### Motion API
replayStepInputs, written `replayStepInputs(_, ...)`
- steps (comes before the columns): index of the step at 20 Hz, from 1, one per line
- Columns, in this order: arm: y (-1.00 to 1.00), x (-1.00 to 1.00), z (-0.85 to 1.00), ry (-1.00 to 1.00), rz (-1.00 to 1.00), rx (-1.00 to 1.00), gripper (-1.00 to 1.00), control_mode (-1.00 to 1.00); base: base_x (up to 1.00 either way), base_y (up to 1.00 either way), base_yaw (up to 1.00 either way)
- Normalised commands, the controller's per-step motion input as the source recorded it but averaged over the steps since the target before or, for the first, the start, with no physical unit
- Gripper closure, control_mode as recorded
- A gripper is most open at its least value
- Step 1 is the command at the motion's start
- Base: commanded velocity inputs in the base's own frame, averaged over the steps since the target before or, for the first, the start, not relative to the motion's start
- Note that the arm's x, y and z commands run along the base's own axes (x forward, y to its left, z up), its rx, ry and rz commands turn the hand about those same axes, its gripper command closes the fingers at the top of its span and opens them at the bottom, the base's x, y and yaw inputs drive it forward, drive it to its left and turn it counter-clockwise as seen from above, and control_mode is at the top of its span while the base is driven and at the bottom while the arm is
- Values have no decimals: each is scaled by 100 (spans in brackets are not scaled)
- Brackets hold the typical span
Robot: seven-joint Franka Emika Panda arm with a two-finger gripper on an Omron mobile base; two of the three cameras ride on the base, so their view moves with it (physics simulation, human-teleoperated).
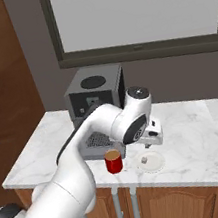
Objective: Take a sugar cube from the saucer and place it inside the coffee. Then, grab milk from the fridge and place it next to the coffee on the counter to sweeten the coffee.
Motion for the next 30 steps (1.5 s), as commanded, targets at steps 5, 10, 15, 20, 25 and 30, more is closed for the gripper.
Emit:
replayStepInputs(5,-8,0,-73,18,-11,-2,-100,-100,0,0,0)
replayStepInputs(10,0,3,-64,1,-18,0,-100,-100,0,0,0)
replayStepInputs(15,0,8,-50,-1,-17,0,-100,-100,0,0,0)
replayStepInputs(20,2,38,-22,0,-18,1,-100,-100,0,0,0)
replayStepInputs(25,-10,47,-4,7,-6,6,-100,-100,0,0,0)
replayStepInputs(30,-22,30,-2,6,-2,5,-100,-100,0,0,0)
